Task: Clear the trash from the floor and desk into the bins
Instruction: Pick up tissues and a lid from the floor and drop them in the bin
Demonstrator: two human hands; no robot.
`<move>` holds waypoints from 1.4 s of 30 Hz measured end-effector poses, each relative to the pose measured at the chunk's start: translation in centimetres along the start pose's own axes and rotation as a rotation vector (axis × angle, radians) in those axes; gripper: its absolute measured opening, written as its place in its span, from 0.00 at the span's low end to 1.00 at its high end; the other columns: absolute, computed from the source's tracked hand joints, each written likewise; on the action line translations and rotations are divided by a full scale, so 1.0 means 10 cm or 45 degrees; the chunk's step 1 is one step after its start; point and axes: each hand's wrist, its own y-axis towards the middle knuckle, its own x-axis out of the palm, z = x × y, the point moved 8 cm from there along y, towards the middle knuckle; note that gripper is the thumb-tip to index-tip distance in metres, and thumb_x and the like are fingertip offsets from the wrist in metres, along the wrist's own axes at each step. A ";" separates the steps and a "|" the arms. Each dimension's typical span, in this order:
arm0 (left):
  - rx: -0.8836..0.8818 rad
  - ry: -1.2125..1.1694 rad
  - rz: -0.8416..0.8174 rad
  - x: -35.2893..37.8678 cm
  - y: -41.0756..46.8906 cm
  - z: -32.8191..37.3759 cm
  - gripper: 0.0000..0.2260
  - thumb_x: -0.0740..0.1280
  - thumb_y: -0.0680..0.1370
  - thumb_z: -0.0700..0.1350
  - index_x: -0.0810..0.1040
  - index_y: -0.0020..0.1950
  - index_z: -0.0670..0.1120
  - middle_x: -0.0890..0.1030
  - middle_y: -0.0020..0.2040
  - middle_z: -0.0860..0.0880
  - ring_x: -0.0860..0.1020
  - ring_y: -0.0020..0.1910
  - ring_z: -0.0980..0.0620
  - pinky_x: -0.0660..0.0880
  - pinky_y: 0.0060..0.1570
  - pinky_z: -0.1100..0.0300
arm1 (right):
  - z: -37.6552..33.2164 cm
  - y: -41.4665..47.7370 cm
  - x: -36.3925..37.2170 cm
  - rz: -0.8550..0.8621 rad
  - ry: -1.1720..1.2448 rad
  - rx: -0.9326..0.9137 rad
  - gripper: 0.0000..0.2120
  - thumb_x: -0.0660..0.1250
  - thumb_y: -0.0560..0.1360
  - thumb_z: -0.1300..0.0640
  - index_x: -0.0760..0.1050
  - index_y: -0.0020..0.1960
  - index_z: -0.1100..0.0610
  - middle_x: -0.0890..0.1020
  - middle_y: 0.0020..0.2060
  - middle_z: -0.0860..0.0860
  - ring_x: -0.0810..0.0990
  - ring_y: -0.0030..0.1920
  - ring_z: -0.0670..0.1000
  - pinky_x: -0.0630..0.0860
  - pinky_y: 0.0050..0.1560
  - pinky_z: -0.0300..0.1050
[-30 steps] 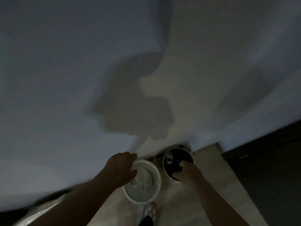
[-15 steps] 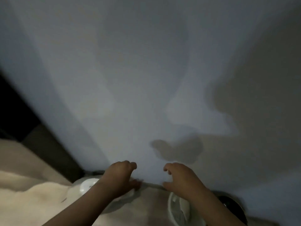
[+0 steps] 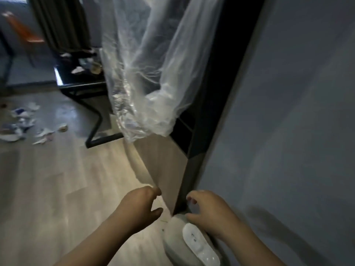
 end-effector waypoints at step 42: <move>-0.942 -0.218 0.430 -2.64 0.15 -6.46 0.20 0.64 0.76 0.56 0.71 0.66 0.53 0.76 0.61 0.56 0.74 0.59 0.57 0.69 0.54 0.64 | -5.96 5.07 0.50 -0.200 -0.126 -0.863 0.21 0.66 0.73 0.44 0.73 0.65 0.47 0.78 0.54 0.43 0.75 0.54 0.43 0.73 0.53 0.37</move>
